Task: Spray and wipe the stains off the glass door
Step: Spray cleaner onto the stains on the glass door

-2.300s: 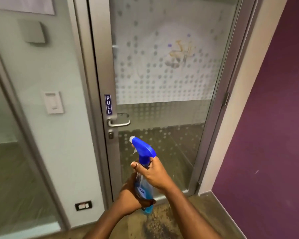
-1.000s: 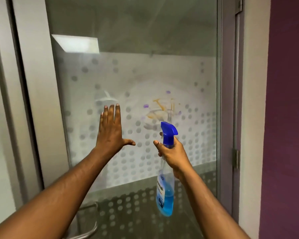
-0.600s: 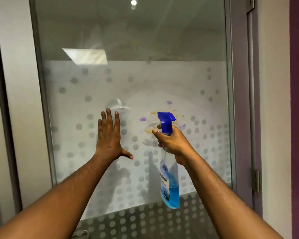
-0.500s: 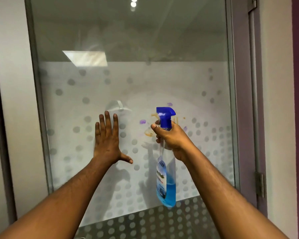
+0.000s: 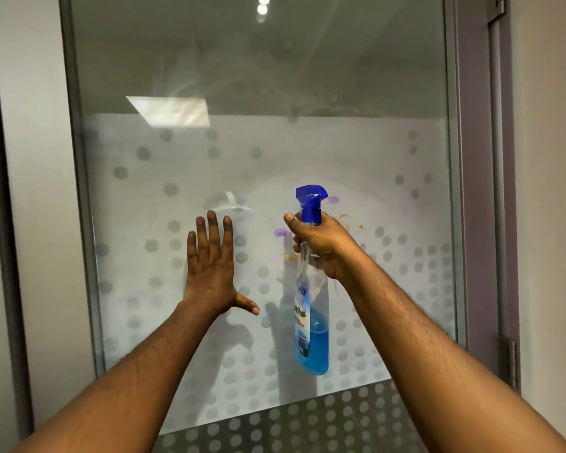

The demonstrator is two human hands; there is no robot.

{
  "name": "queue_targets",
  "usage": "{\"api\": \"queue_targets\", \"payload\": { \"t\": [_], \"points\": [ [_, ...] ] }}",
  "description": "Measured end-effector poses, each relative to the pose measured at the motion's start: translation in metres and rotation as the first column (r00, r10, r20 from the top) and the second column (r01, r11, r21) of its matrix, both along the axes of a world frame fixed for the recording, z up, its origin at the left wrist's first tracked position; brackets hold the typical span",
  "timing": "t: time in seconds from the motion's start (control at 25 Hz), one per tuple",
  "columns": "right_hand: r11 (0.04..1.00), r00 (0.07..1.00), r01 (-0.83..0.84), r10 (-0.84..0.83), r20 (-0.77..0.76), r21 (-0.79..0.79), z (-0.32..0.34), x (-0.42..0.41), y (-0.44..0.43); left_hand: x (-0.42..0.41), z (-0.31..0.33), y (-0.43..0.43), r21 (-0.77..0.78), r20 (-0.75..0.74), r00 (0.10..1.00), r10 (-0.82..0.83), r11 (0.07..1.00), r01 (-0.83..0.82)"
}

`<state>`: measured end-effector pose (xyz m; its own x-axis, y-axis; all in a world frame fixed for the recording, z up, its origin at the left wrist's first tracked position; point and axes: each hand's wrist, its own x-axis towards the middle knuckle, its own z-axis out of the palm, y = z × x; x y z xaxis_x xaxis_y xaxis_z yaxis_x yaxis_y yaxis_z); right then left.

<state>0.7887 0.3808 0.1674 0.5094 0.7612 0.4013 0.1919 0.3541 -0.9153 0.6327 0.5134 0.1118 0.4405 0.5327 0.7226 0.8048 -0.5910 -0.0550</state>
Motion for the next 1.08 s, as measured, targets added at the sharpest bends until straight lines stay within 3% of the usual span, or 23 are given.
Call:
{"api": "queue_targets", "payload": {
  "t": [0.28,1.08],
  "points": [
    [0.998,1.000,0.023,-0.021,0.019,-0.063,0.007,0.002,-0.001,0.000,0.000,-0.001,0.020,-0.012,1.000,0.025,1.000,-0.024],
    [0.998,0.998,0.057,-0.056,0.031,-0.033,0.037,0.006,-0.005,0.001,-0.002,0.001,0.033,-0.003,1.000,0.013,0.999,-0.013]
  ]
}}
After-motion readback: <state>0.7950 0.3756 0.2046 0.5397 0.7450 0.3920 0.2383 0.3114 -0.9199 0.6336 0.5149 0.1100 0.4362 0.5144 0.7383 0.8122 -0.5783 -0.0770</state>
